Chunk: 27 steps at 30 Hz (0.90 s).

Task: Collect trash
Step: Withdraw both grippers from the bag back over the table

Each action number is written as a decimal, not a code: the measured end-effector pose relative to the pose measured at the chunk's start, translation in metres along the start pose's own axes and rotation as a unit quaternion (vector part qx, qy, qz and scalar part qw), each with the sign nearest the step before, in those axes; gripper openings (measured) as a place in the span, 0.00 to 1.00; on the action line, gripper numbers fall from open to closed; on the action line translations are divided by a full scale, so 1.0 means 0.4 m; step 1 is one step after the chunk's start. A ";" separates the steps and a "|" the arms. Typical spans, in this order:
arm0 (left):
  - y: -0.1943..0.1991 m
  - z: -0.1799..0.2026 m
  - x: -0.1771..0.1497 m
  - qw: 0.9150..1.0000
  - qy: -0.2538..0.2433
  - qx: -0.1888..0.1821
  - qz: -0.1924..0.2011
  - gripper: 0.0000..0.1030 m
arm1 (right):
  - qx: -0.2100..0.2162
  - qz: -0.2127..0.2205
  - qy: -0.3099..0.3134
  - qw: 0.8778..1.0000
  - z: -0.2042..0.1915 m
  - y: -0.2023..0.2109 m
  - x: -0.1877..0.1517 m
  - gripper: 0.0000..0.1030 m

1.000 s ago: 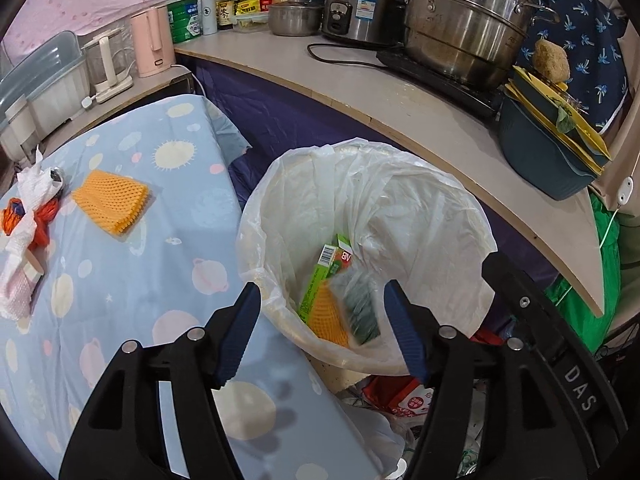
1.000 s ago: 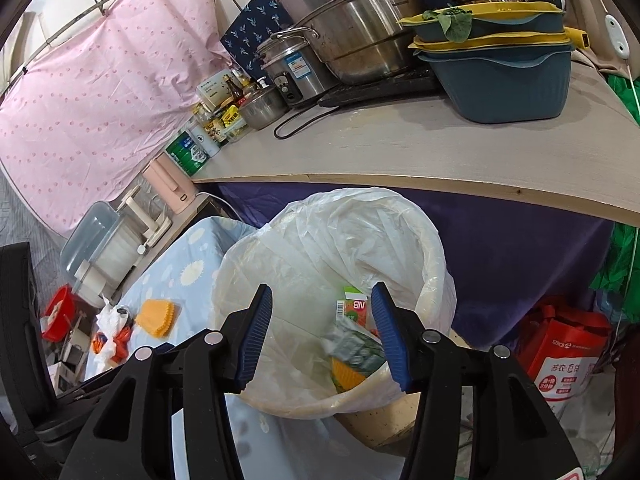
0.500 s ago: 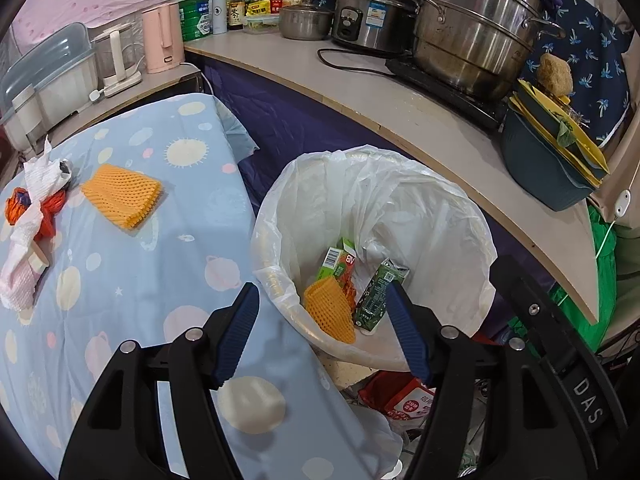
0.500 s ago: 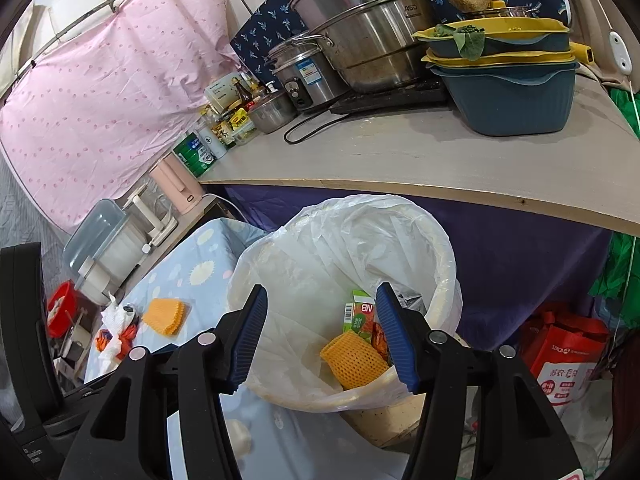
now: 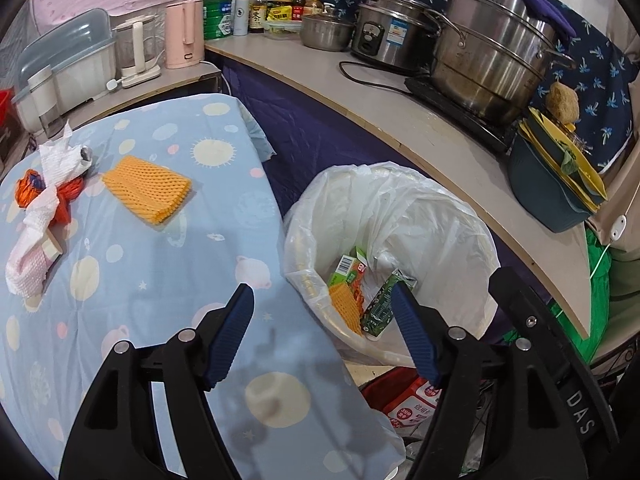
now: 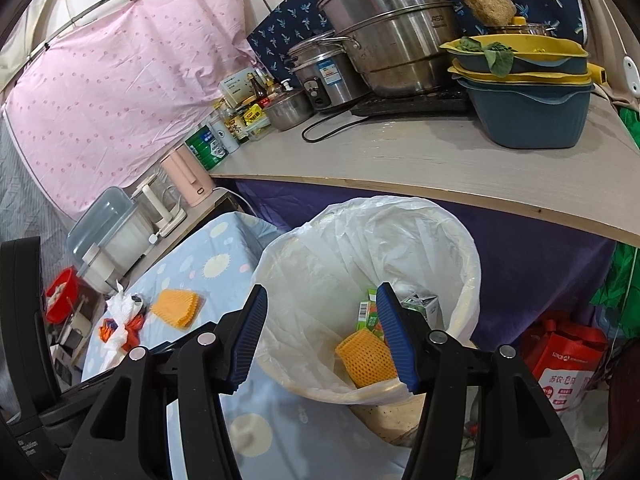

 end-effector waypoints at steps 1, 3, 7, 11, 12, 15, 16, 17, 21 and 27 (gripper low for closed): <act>0.004 -0.009 0.004 1.000 0.003 0.000 0.001 0.66 | 0.001 0.000 0.003 1.000 -0.009 -0.001 0.000 0.54; 0.011 -0.027 0.011 1.000 0.009 -0.001 0.004 0.66 | 0.002 -0.002 0.008 1.000 -0.027 -0.002 0.000 0.54; 0.025 -0.073 0.025 1.000 0.027 0.001 0.009 0.68 | 0.006 -0.006 0.022 1.000 -0.068 -0.009 -0.002 0.54; 0.039 -0.142 0.044 0.998 0.056 0.007 0.013 0.76 | 0.012 -0.011 0.035 0.999 -0.114 -0.022 -0.005 0.54; 0.043 -0.162 0.048 0.998 0.063 0.010 0.016 0.78 | 0.014 -0.014 0.039 0.999 -0.127 -0.027 -0.008 0.54; 0.056 -0.236 0.067 0.996 0.085 0.027 0.026 0.80 | 0.022 -0.021 0.050 0.998 -0.172 -0.044 -0.016 0.54; 0.060 -0.266 0.073 0.995 0.094 0.034 0.029 0.81 | 0.025 -0.023 0.055 0.998 -0.188 -0.049 -0.018 0.54; 0.064 -0.297 0.079 0.993 0.103 0.041 0.031 0.81 | 0.027 -0.026 0.060 0.998 -0.204 -0.055 -0.020 0.54; 0.081 -0.425 0.101 0.987 0.140 0.071 0.044 0.84 | 0.037 -0.035 0.076 0.996 -0.262 -0.076 -0.034 0.54; 0.107 -0.615 0.124 0.973 0.185 0.122 0.063 0.85 | 0.051 -0.053 0.101 0.992 -0.357 -0.118 -0.063 0.54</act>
Point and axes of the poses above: each gripper's, at about its wrist camera, not at the fingertips, and y roughly against the way its jaws point, z to its right, x to its top, the point moved 10 cm from there along -y, roughly the way its jaws point, and after that the axes turned 15 degrees about y, right-handed, at the moved point
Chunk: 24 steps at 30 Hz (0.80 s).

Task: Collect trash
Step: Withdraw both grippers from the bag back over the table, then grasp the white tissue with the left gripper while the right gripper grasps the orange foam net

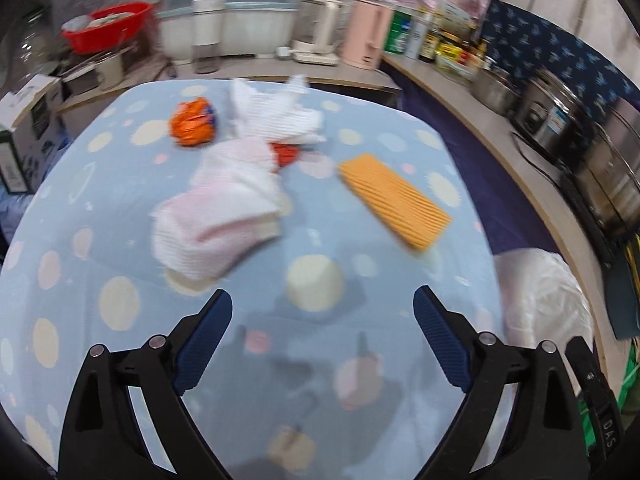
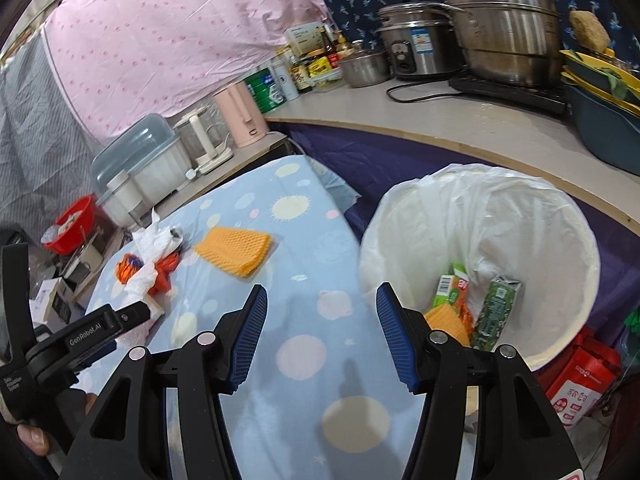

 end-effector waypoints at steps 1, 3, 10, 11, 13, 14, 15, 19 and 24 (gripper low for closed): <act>-0.005 -0.030 0.014 1.000 0.008 0.006 0.002 0.85 | 0.002 -0.003 0.004 1.000 -0.013 -0.008 0.000 0.54; -0.013 -0.078 0.034 1.000 0.022 0.015 0.003 0.85 | 0.006 -0.008 0.014 1.000 -0.045 -0.026 -0.001 0.54; -0.045 -0.228 0.095 0.996 0.081 0.025 -0.003 0.85 | 0.020 -0.026 0.041 0.999 -0.145 -0.087 -0.002 0.54; -0.050 -0.240 0.100 0.996 0.086 0.025 -0.004 0.85 | 0.022 -0.028 0.044 0.998 -0.160 -0.097 -0.001 0.54; -0.056 -0.258 0.108 0.996 0.091 0.020 -0.007 0.85 | 0.027 -0.030 0.050 0.998 -0.185 -0.114 0.001 0.54; -0.058 -0.262 0.110 0.996 0.093 0.017 -0.009 0.85 | 0.029 -0.031 0.053 0.998 -0.199 -0.124 0.002 0.54; -0.060 -0.267 0.113 0.995 0.094 0.012 -0.010 0.85 | 0.030 -0.033 0.056 0.997 -0.210 -0.133 0.003 0.54; -0.068 -0.273 0.122 0.995 0.097 0.000 -0.013 0.84 | 0.039 -0.036 0.065 0.996 -0.249 -0.176 0.011 0.54; -0.093 -0.275 0.127 0.995 0.099 -0.015 -0.029 0.70 | 0.041 -0.043 0.068 0.996 -0.270 -0.225 0.020 0.54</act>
Point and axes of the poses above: each gripper's, at about its wrist camera, not at the fingertips, and y roughly against the way its jaws point, z to its right, x to its top, the point moved 10 cm from there along -y, roughly the way its jaws point, and after that the axes turned 15 degrees about y, right-handed, at the moved point
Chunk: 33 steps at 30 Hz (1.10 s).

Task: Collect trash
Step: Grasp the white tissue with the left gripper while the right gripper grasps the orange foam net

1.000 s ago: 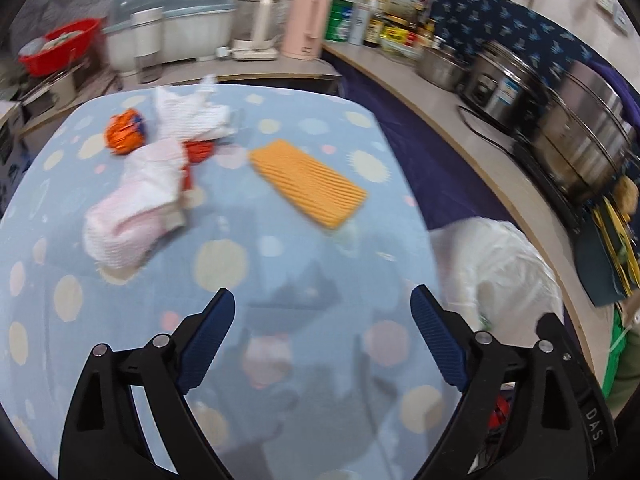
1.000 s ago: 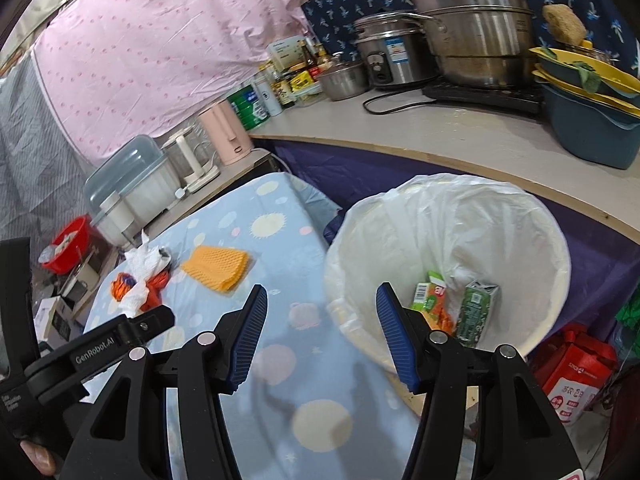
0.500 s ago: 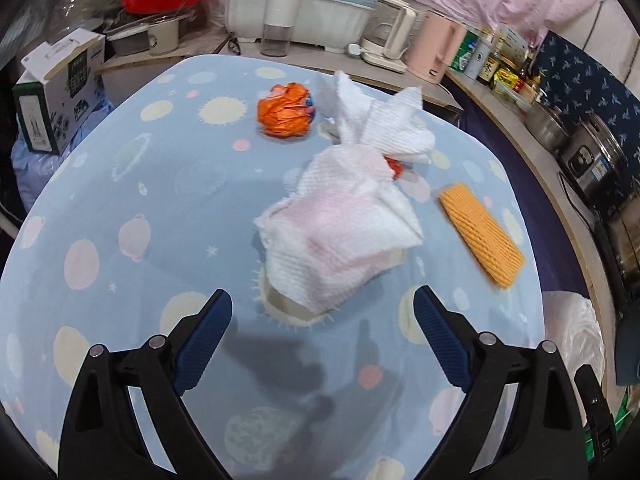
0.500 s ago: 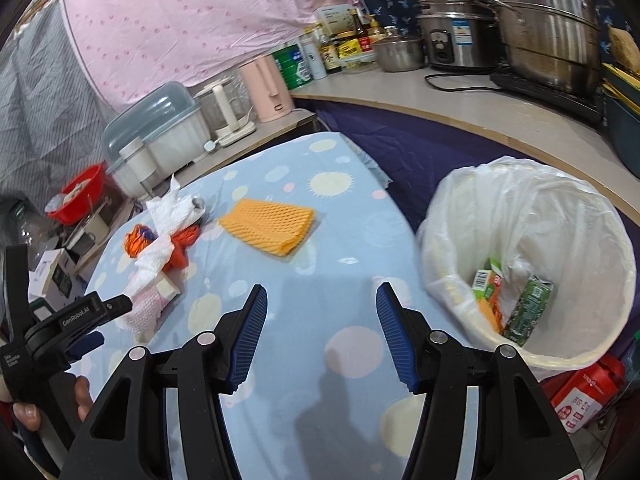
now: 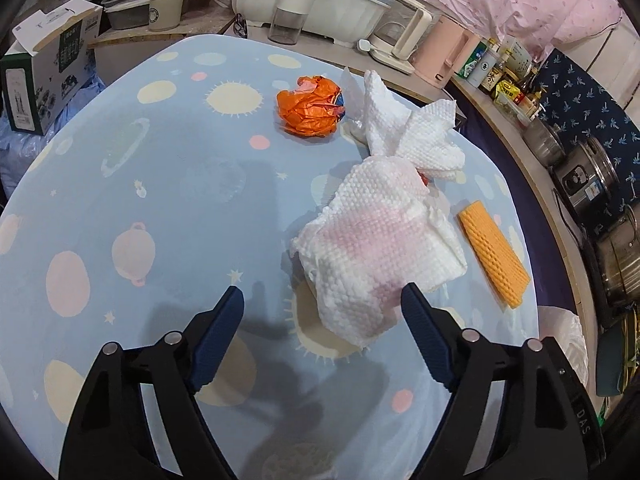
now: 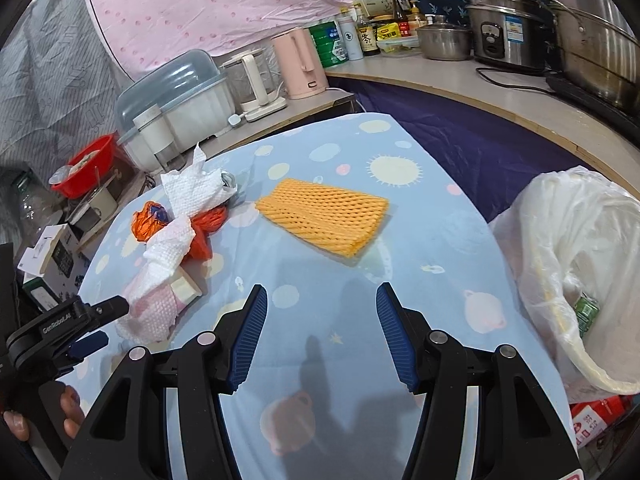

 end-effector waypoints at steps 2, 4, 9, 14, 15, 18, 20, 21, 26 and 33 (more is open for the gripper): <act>-0.008 0.005 -0.001 1.000 -0.002 -0.006 -0.006 0.65 | 0.002 -0.003 -0.001 1.000 -0.001 -0.018 0.006 0.54; -0.015 0.010 -0.004 1.000 -0.006 -0.012 -0.012 0.57 | 0.001 -0.004 0.000 1.000 0.000 -0.034 0.012 0.54; -0.013 0.032 -0.011 0.999 -0.017 -0.033 -0.025 0.30 | 0.000 -0.006 0.002 1.000 0.008 -0.072 0.028 0.54; 0.002 0.053 -0.024 0.998 -0.029 -0.045 -0.029 0.14 | 0.004 -0.008 -0.007 1.000 0.022 -0.115 0.041 0.54; 0.006 0.056 -0.025 0.998 -0.030 -0.047 -0.028 0.13 | 0.004 -0.010 -0.009 1.000 0.025 -0.125 0.043 0.54; 0.015 0.063 -0.026 0.998 -0.033 -0.051 -0.027 0.11 | 0.007 -0.016 -0.017 1.000 0.034 -0.159 0.046 0.54; 0.017 0.066 -0.027 0.998 -0.036 -0.051 -0.027 0.11 | 0.005 -0.018 -0.020 1.000 0.039 -0.179 0.051 0.54; 0.018 0.068 -0.028 0.998 -0.037 -0.051 -0.027 0.11 | 0.005 -0.019 -0.021 1.000 0.041 -0.188 0.052 0.54; 0.014 0.067 -0.034 0.998 -0.039 -0.045 -0.029 0.11 | 0.011 -0.022 -0.022 0.999 0.041 -0.210 0.056 0.21; 0.034 0.084 -0.046 0.997 -0.048 -0.047 -0.023 0.11 | 0.016 0.003 -0.021 1.000 0.041 -0.145 0.056 0.06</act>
Point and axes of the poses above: each gripper's, at about its wrist camera, not at the fingertips, and y roughly against the way its jaws point, z to its right, x to its top, the point moved 10 cm from there along -y, roughly the way its jaws point, and after that the axes turned 15 degrees about y, right-handed, at the moved point
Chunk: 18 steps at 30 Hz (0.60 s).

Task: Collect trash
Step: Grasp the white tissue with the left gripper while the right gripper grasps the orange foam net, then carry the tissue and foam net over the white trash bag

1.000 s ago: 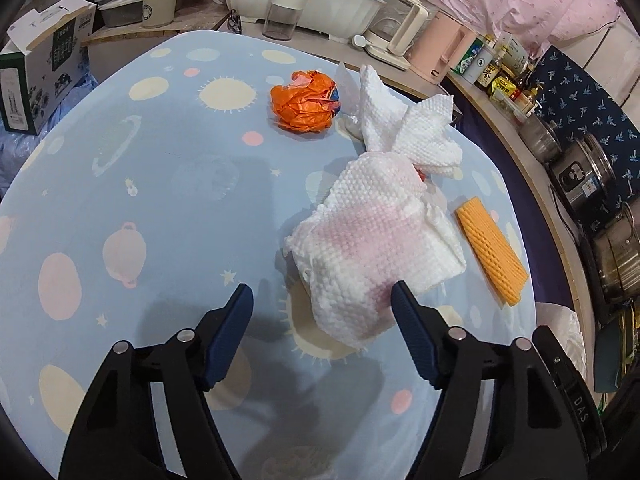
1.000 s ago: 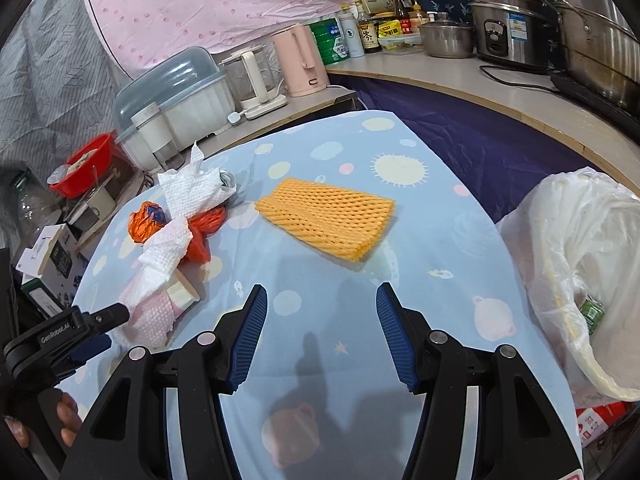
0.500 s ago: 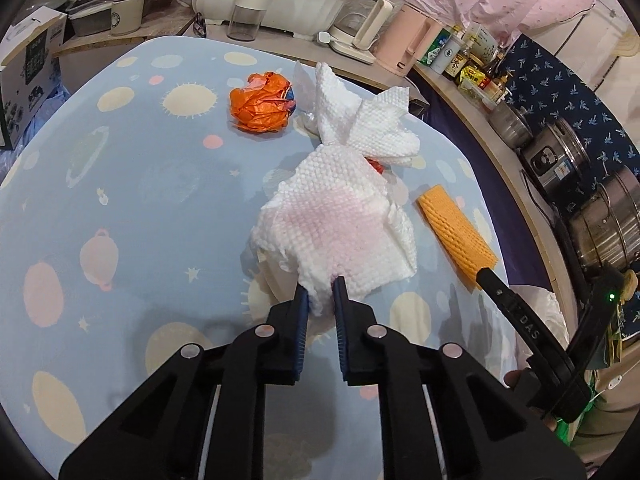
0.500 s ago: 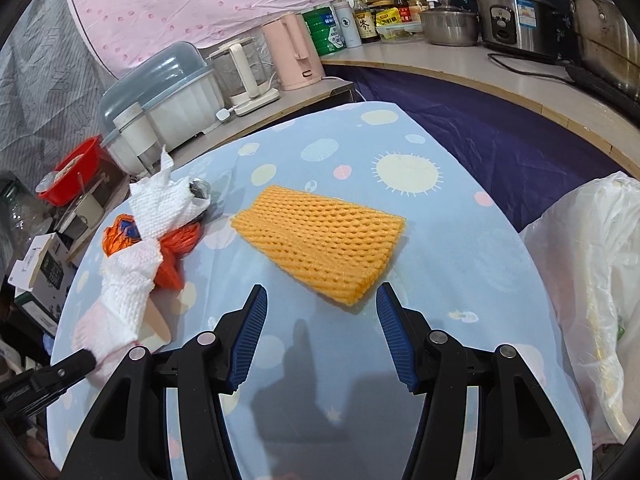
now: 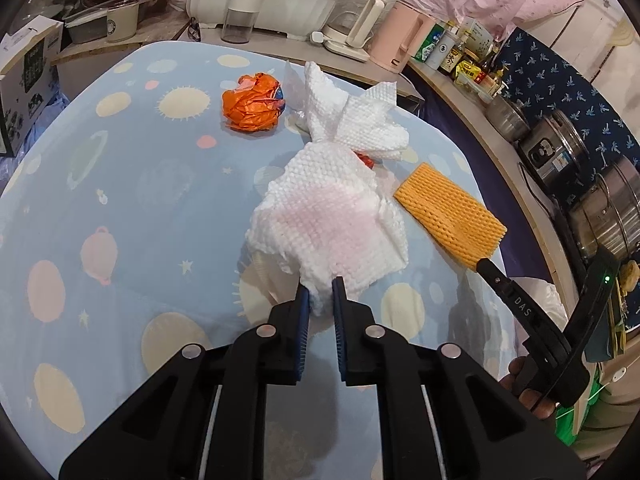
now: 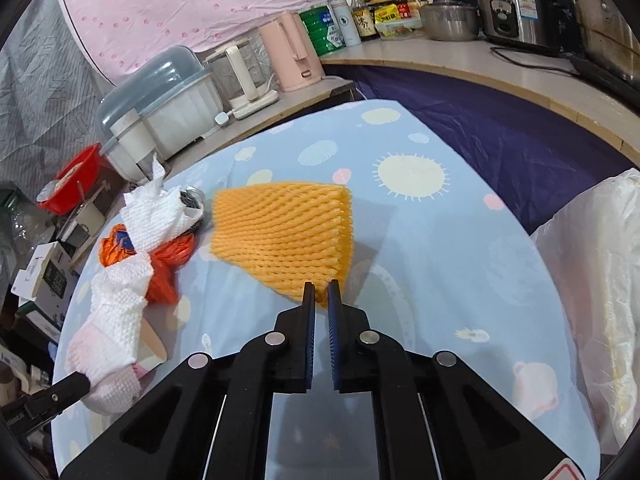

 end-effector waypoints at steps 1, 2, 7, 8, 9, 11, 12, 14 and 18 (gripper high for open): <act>0.006 0.006 -0.002 1.000 -0.002 -0.001 0.002 0.10 | 0.001 0.005 -0.001 1.000 0.000 0.017 0.000 0.06; 0.014 0.014 -0.005 1.000 -0.005 -0.004 0.004 0.10 | 0.003 0.009 -0.003 1.000 0.001 0.034 -0.001 0.06; 0.063 0.059 -0.022 1.000 -0.021 -0.018 0.014 0.08 | 0.005 0.028 -0.007 1.000 0.008 0.122 -0.003 0.05; 0.073 0.069 -0.027 0.999 -0.024 -0.022 0.016 0.08 | 0.006 0.034 -0.008 0.999 0.009 0.142 -0.004 0.05; 0.082 0.079 -0.033 0.999 -0.028 -0.025 0.017 0.08 | 0.006 0.038 -0.010 0.999 0.013 0.160 -0.006 0.05; 0.106 0.106 -0.051 0.999 -0.037 -0.034 0.019 0.08 | 0.007 0.048 -0.014 0.999 0.021 0.200 -0.010 0.05; 0.118 0.121 -0.060 0.998 -0.043 -0.037 0.021 0.07 | 0.007 0.051 -0.016 0.999 0.023 0.216 -0.015 0.05; 0.139 0.150 -0.080 0.997 -0.055 -0.046 0.023 0.07 | 0.007 0.057 -0.020 0.998 0.034 0.251 -0.024 0.05; 0.168 0.211 -0.128 0.995 -0.080 -0.059 0.021 0.07 | 0.004 0.067 -0.026 0.997 0.062 0.309 -0.042 0.05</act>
Point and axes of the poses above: each gripper's, at about its wrist camera, not at the fingertips, and y roughly against the way its jaws point, z to its right, x to its top, the point moved 10 cm from there along -y, roughly the way its jaws point, and after that the axes turned 15 degrees about y, right-handed, at the moved point
